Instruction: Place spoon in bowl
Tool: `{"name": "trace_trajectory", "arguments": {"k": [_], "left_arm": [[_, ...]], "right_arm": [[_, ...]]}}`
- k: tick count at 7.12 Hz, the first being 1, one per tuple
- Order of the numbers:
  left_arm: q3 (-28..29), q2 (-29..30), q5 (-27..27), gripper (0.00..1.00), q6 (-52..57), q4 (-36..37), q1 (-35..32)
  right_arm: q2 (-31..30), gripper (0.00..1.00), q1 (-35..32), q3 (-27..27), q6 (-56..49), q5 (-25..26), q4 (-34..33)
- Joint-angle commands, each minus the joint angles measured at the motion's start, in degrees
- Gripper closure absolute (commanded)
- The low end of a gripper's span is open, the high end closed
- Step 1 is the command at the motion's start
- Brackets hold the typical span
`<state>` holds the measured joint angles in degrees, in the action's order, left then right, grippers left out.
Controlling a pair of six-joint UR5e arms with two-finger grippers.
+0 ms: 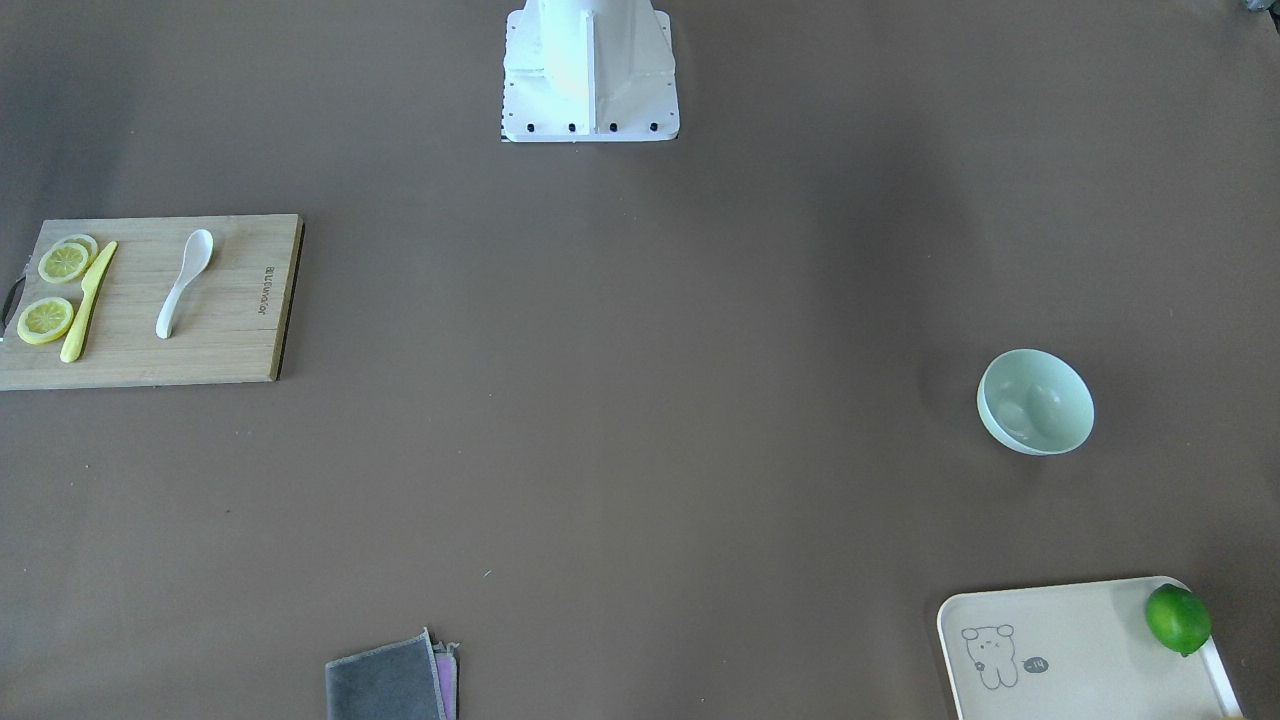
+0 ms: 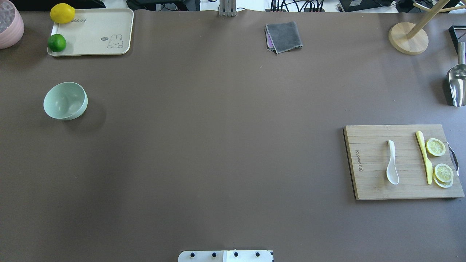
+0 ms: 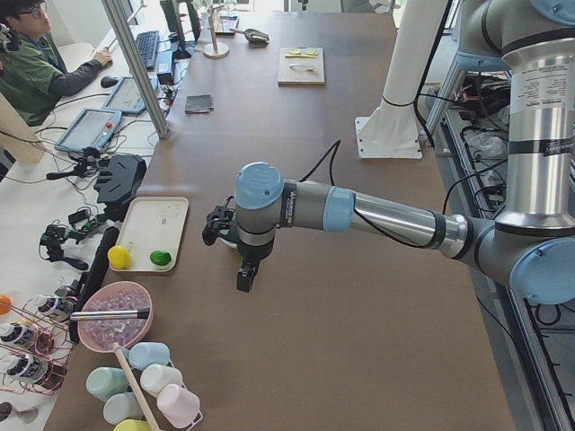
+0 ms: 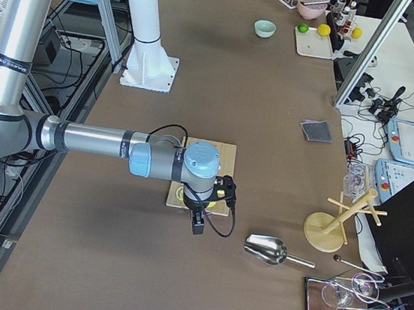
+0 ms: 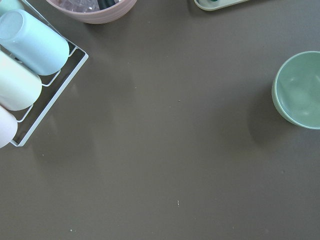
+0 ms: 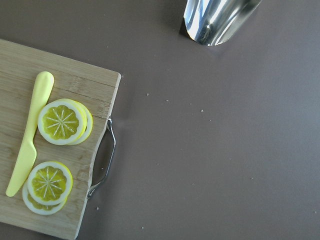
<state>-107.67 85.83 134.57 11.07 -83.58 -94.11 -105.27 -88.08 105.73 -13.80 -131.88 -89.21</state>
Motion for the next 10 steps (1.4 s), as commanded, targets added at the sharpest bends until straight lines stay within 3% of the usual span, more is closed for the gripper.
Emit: {"name": "trace_trajectory", "arguments": {"k": [1, 5, 6, 9, 10], "left_arm": [[0.09, -0.40, -0.18, 0.01, 0.26, -0.18, 0.06], [-0.26, -1.02, 0.17, 0.01, 0.44, -4.73, -0.02], [0.17, -1.37, 0.34, 0.01, 0.44, -10.66, -0.02], [9.01, 0.72, -1.14, 0.01, -0.17, -27.09, -0.02], [14.45, 7.00, -0.63, 0.01, -2.87, -27.07, 0.06]], "right_arm": [[-0.11, 0.00, 0.01, 0.00, -0.09, -0.04, 0.00], [-0.28, 0.00, 0.01, 0.00, 0.09, -0.22, 2.44], [-0.37, 0.00, 0.01, 0.00, 0.00, -0.48, 5.07], [1.64, 0.00, -0.08, 0.44, 5.93, -0.31, 20.44], [3.39, 0.00, 0.36, 0.27, 12.76, -0.31, 20.39]]}}
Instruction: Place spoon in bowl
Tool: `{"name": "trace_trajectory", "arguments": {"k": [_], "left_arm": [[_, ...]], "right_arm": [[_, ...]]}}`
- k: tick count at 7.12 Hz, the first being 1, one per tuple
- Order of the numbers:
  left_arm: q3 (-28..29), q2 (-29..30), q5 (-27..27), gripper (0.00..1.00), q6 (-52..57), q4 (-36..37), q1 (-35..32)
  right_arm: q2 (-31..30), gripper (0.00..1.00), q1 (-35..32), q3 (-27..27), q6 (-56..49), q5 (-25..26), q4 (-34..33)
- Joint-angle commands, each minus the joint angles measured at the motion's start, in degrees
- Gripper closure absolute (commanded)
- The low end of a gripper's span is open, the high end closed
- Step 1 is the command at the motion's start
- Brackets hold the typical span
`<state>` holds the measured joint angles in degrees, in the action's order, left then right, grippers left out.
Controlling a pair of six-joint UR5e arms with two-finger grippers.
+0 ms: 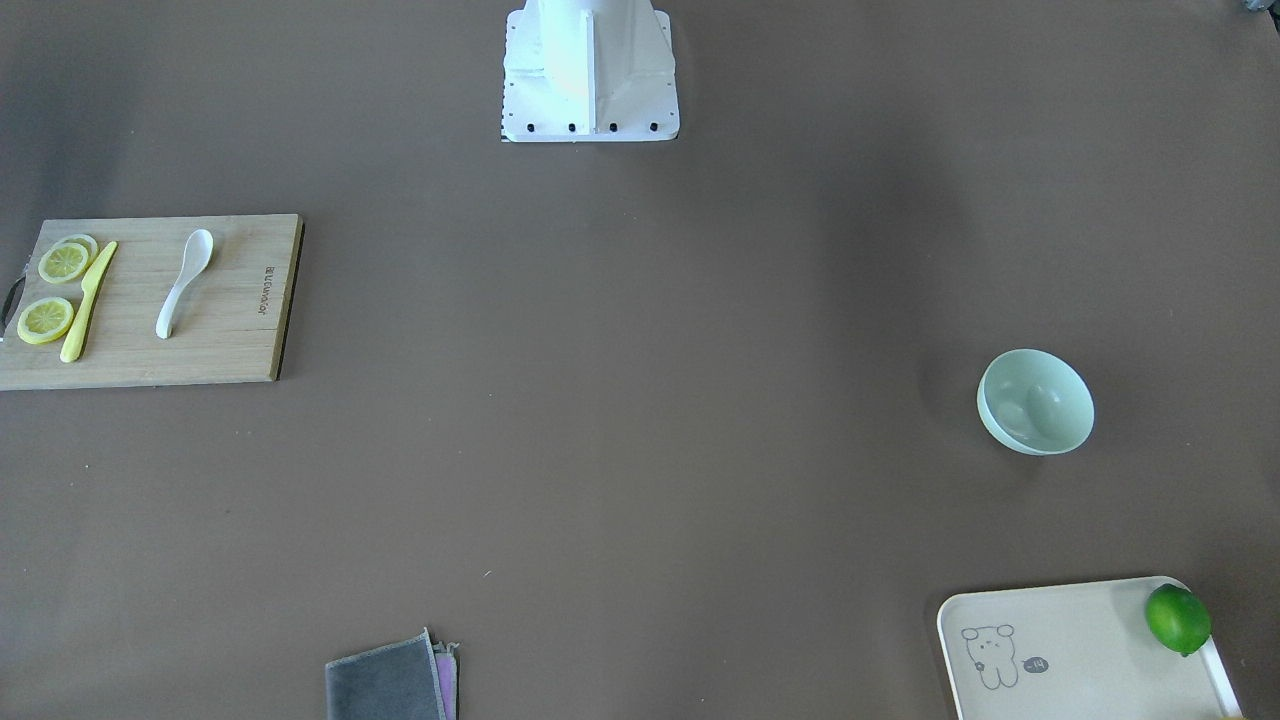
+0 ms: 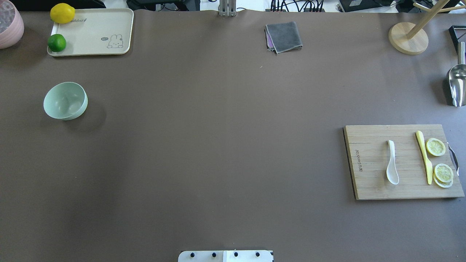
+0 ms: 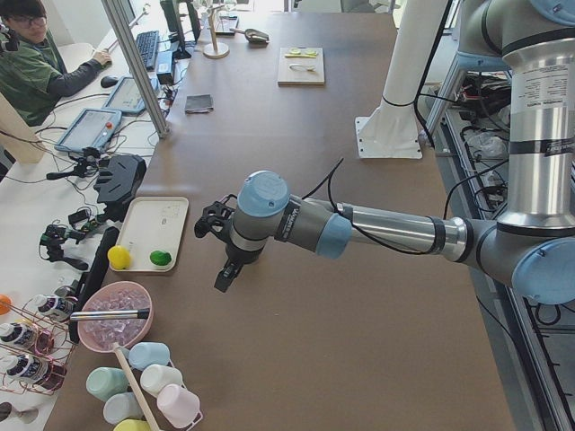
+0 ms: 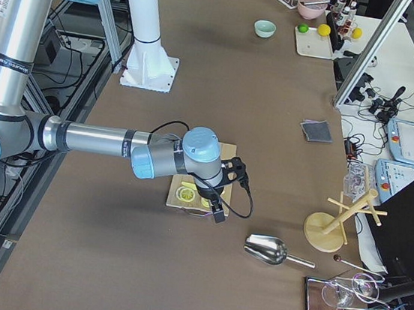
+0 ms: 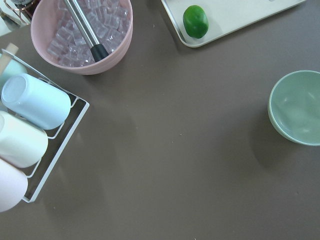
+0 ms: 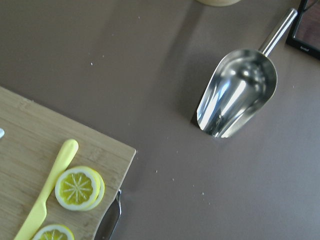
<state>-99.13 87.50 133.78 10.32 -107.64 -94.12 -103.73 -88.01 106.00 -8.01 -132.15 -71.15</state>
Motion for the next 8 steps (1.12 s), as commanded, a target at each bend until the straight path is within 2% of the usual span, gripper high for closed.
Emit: {"name": "trace_trajectory", "arguments": {"k": [1, 3, 5, 6, 8], "left_arm": [[6.93, 6.36, 0.17, 0.01, -6.76, -3.88, 0.25], [6.76, 6.81, 1.21, 0.01, -10.92, -6.24, 3.31], [9.47, 7.68, 1.66, 0.01, -17.58, -10.02, 14.69], [11.84, 7.95, 1.40, 0.01, -26.49, -15.35, 18.15], [22.97, 11.79, 1.22, 0.01, -39.00, -30.37, 25.02]], "right_arm": [[5.00, 0.00, 2.04, -0.18, 14.18, -0.04, 1.98], [10.19, 0.00, 10.89, -0.09, 30.61, 1.62, 2.50], [12.58, 0.00, 19.24, 0.96, 43.28, 5.74, 3.29], [12.68, 0.00, 23.11, 2.44, 48.13, 9.33, 3.30], [12.50, 0.00, 27.44, 4.04, 54.05, 12.61, 3.30]]}}
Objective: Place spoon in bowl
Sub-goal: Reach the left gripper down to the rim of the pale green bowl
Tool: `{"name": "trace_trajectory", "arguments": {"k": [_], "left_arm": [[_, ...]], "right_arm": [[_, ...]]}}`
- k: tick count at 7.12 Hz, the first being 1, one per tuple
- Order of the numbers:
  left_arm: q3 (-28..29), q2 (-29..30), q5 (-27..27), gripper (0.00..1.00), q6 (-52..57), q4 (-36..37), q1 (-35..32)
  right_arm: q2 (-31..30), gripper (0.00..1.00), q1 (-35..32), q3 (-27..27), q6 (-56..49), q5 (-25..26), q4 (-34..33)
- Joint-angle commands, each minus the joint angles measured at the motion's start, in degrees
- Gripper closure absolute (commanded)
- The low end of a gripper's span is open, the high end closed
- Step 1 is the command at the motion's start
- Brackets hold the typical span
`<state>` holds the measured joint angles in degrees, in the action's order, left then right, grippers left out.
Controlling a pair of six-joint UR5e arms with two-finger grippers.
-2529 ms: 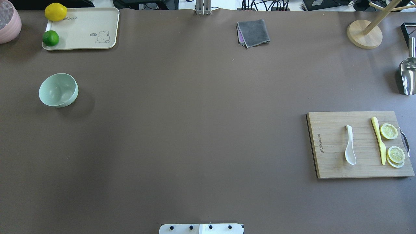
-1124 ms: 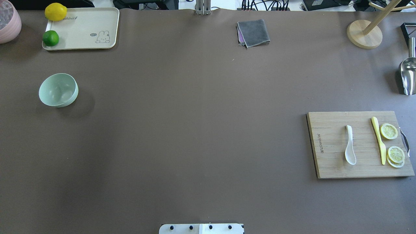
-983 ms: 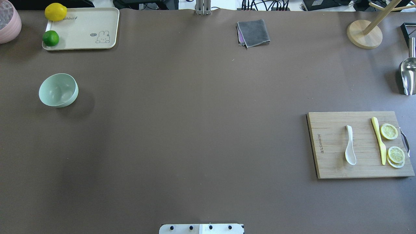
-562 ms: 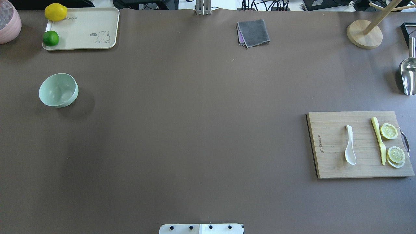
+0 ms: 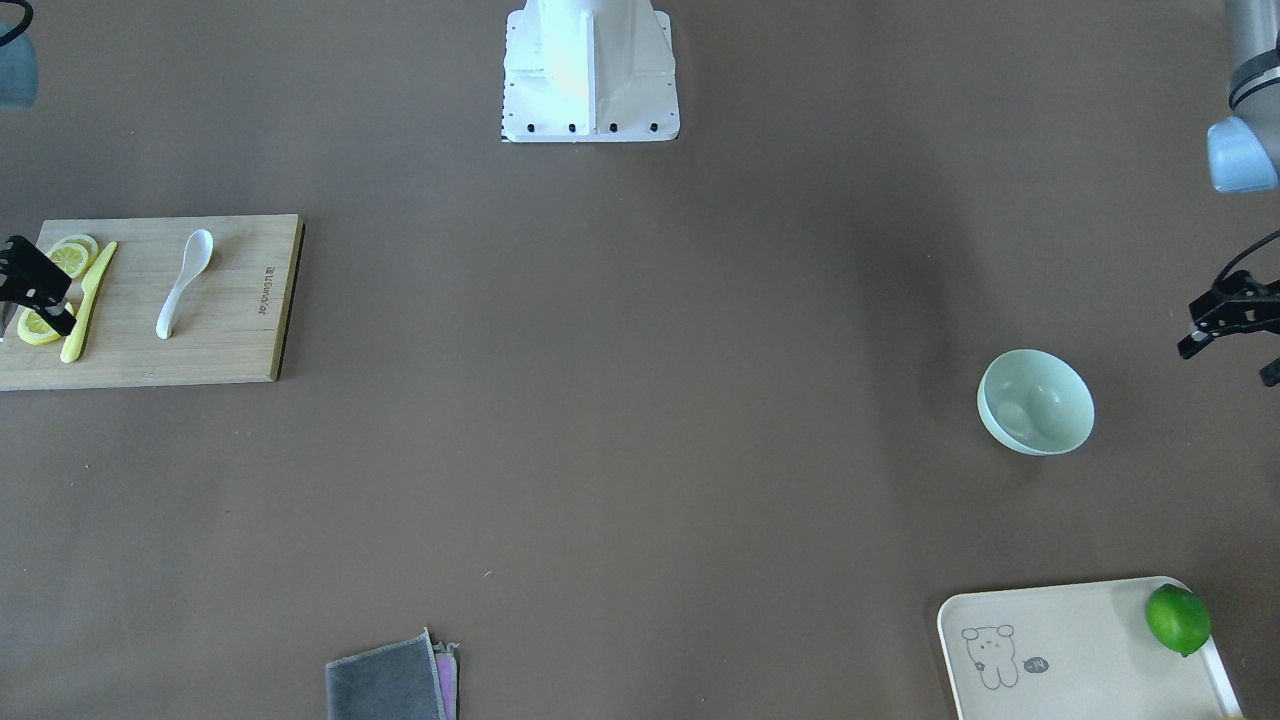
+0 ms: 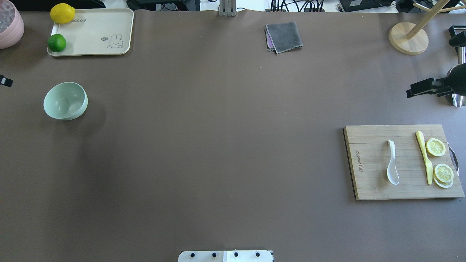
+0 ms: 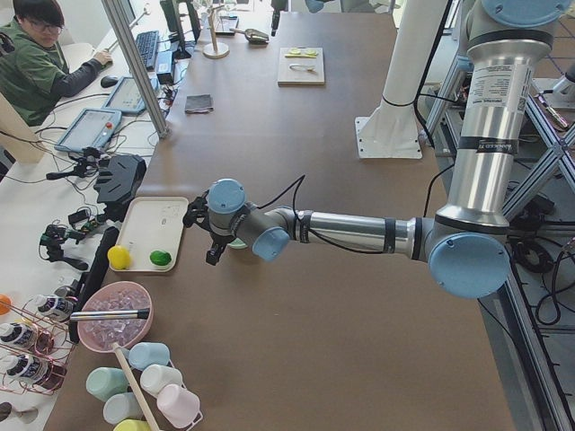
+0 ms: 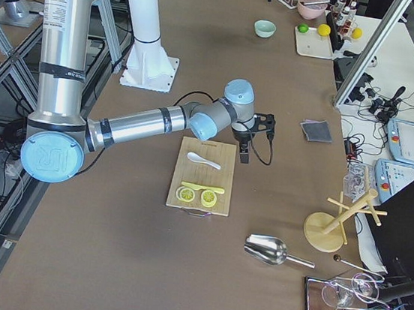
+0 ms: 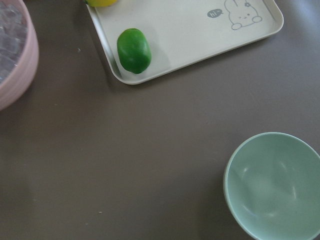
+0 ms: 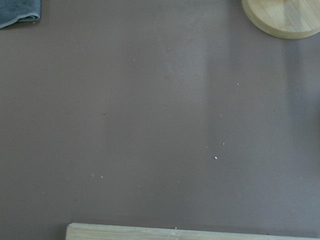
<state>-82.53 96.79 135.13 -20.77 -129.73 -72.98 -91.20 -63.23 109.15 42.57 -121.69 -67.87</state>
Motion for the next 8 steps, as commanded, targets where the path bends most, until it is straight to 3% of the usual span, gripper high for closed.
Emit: {"name": "trace_trajectory", "arguments": {"k": [1, 2, 3, 4, 5, 6, 8], "left_arm": [[7.98, 3.83, -2.57, 0.02, -11.80, -10.79, 6.60], [8.00, 3.93, -7.20, 0.03, -12.79, -12.03, 10.54], [8.26, 3.84, -7.51, 0.21, -12.72, -12.39, 11.27], [8.52, 3.58, -7.60, 0.62, -12.54, -13.09, 11.46], [9.13, 3.32, -7.51, 0.84, -12.37, -13.53, 11.54], [9.23, 3.23, -7.51, 1.00, -12.28, -13.62, 11.55], [7.22, 4.45, -7.16, 1.00, -13.24, -13.10, 11.55]], "right_arm": [[-0.20, 0.00, 2.76, 1.15, 3.48, 2.50, 0.02], [-0.38, 0.00, 2.76, 1.42, 3.48, 2.51, 0.02], [-0.47, 0.00, 2.76, 1.68, 3.48, 2.51, 0.02], [-0.64, 0.00, 2.76, 1.86, 3.48, 2.51, 0.02], [-0.73, 0.00, 2.76, 2.12, 3.48, 2.51, 0.02], [-0.73, 0.00, 2.76, 2.12, 3.48, 2.51, 0.02], [-1.08, 0.00, 2.67, 2.56, 3.48, 2.51, 0.02]]}}
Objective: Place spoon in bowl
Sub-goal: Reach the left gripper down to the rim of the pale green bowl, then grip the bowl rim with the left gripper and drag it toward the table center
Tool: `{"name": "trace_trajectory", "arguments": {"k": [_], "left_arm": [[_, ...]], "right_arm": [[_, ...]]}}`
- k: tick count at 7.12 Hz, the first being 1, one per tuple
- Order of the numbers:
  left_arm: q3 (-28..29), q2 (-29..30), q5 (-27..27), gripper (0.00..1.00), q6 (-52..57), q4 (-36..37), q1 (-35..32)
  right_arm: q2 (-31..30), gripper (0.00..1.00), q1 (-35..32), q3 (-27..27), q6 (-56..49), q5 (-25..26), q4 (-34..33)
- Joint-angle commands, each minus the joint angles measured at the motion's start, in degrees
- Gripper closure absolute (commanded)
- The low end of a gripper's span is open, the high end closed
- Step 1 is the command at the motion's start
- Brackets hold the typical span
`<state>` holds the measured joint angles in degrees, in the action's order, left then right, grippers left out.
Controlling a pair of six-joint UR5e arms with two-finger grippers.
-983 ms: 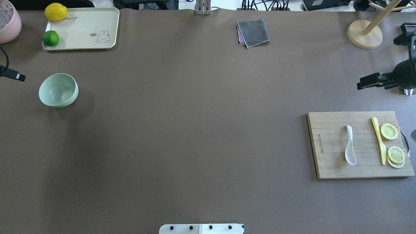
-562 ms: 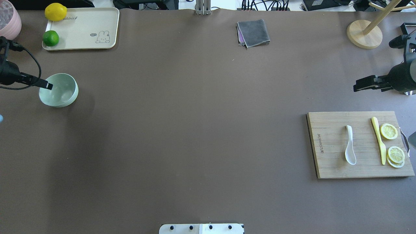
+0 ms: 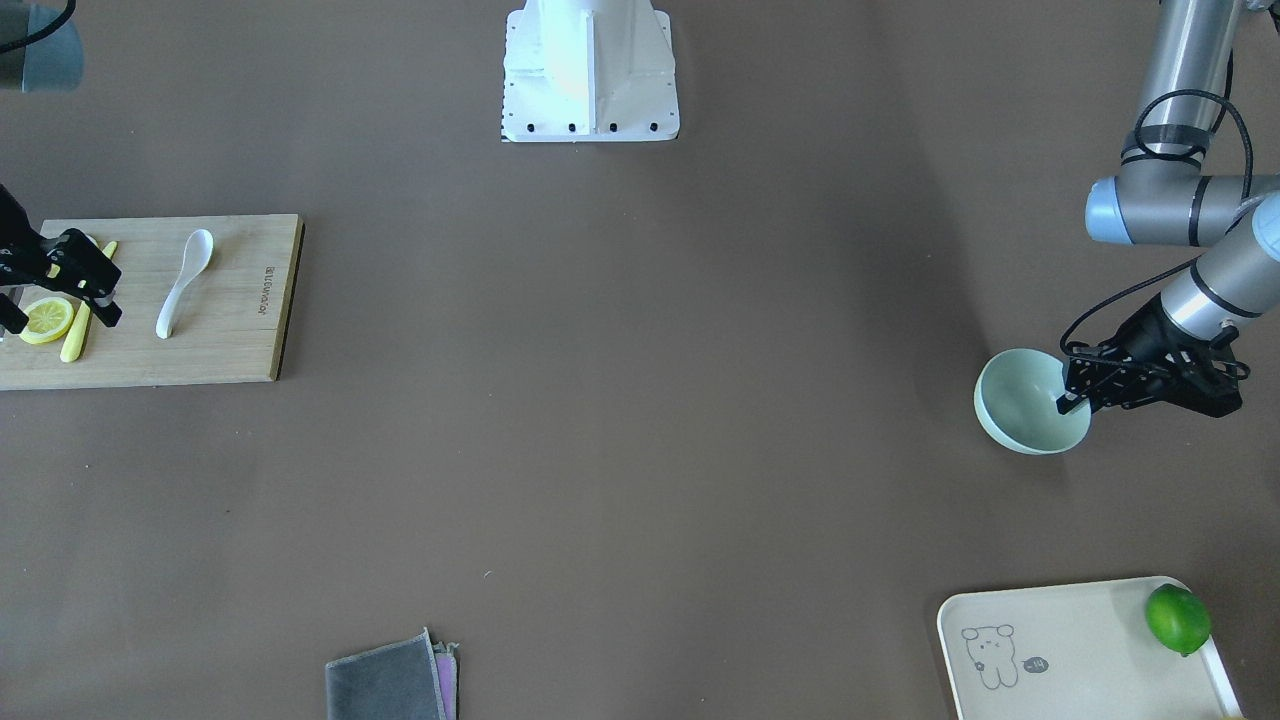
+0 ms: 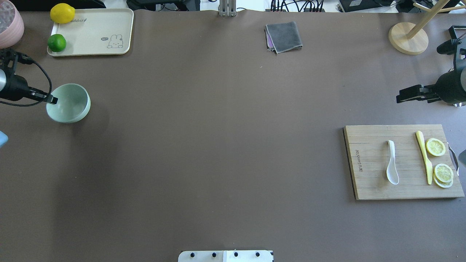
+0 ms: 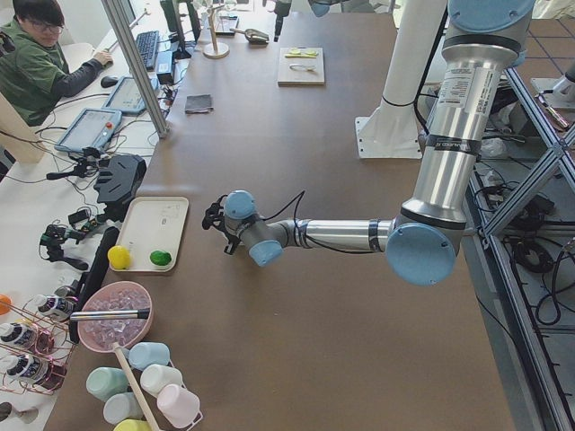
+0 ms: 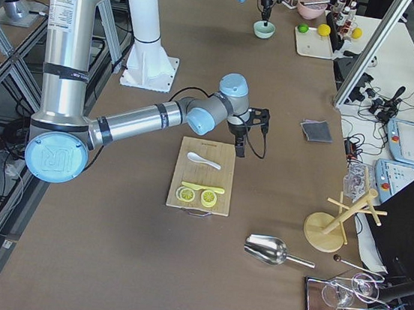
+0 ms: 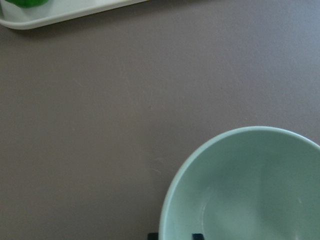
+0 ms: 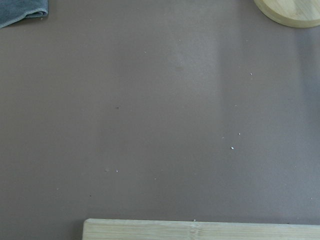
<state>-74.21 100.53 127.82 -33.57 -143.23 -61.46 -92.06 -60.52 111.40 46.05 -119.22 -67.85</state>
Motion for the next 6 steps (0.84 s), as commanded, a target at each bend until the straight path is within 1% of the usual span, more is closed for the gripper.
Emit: {"name": "trace_trajectory", "arguments": {"k": [1, 2, 3, 4, 6], "left_arm": [[-3.03, 2.11, 0.24, 1.00, -5.84, 0.76, 0.02], [-5.83, 4.56, 0.15, 1.00, -15.03, 1.72, 0.28], [-8.99, 5.98, -0.72, 1.00, -21.38, 2.08, 5.59], [-10.59, 9.04, -5.26, 1.00, -27.80, 3.21, 9.82], [-14.36, 15.72, -14.92, 1.00, -34.34, 13.71, 19.40]], "right_arm": [[-0.23, 0.00, 0.05, 0.66, 0.09, 0.04, 0.00], [-0.23, 0.00, -0.04, 0.66, 0.09, 0.04, 0.00], [-0.40, 0.00, 0.05, 0.66, 0.09, -0.05, 0.00], [-0.41, 0.00, 0.05, 0.66, 0.09, 0.04, 0.00], [-0.41, 0.00, -0.04, 0.75, 0.09, 0.04, 0.00]]}}
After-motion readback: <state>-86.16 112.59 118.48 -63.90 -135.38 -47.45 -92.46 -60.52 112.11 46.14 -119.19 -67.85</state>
